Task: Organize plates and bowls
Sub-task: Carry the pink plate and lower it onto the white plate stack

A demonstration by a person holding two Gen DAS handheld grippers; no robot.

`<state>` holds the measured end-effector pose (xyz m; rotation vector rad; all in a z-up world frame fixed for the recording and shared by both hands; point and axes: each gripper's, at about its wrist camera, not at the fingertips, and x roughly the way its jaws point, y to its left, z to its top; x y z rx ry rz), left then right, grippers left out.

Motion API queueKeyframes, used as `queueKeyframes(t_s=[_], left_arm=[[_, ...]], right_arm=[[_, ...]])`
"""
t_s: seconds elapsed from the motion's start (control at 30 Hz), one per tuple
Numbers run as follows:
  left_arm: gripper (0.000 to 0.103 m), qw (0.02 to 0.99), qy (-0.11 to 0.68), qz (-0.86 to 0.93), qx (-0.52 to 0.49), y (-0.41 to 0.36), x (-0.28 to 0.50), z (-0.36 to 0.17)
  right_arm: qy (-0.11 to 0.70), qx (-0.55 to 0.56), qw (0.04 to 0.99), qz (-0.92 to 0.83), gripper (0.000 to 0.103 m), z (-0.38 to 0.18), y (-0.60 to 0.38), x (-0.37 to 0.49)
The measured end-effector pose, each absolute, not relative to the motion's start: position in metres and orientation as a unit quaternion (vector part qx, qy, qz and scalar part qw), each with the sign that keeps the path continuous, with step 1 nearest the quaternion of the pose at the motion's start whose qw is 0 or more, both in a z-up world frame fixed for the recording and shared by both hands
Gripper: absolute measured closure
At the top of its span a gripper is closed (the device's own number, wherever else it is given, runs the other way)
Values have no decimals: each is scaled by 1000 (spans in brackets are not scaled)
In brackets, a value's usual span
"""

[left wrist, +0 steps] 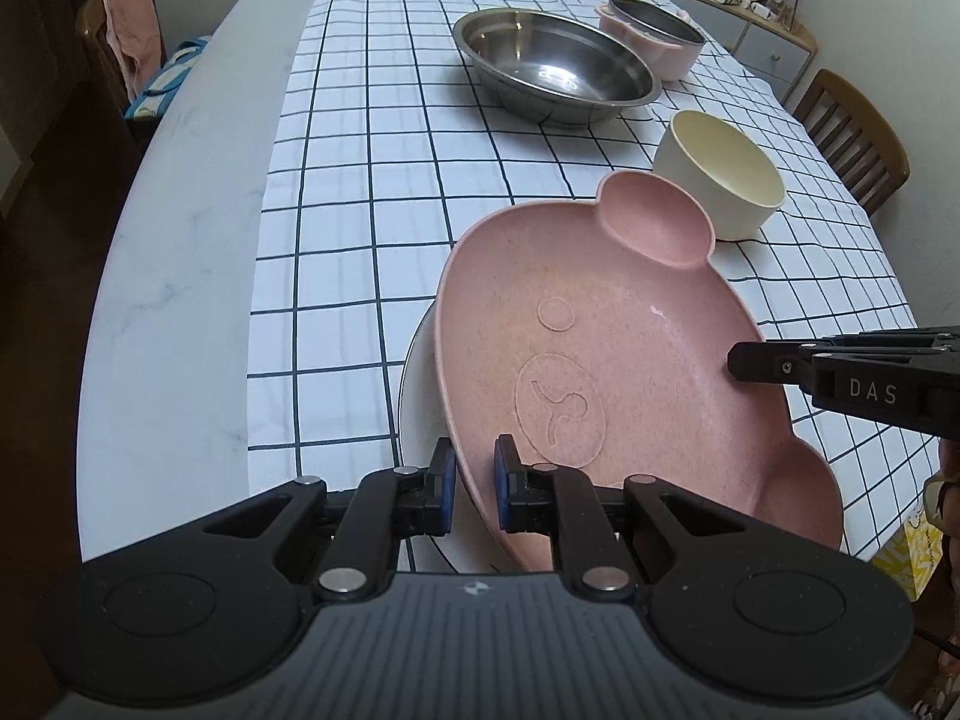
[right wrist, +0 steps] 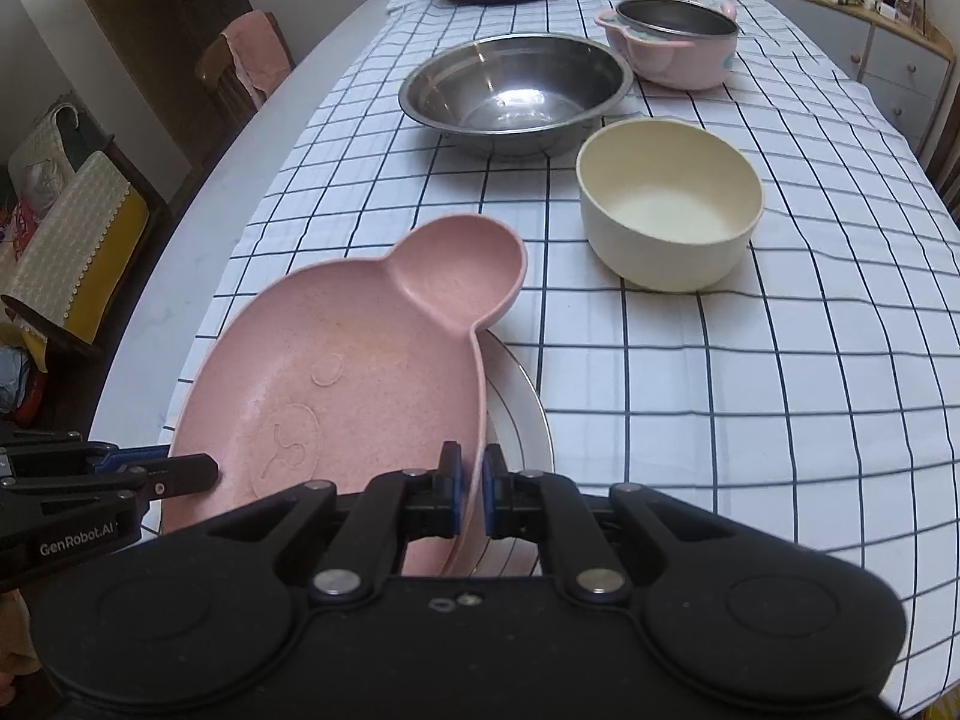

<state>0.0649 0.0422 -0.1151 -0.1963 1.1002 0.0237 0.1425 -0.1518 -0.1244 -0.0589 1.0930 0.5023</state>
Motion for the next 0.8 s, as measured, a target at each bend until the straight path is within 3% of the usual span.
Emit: queueKeyframes(t_s=[0.8], left_arm=[[90,844,527,16,-97,45,65,-118]], right_arm=[[522,-36,813,255,95,-121,-148,145]])
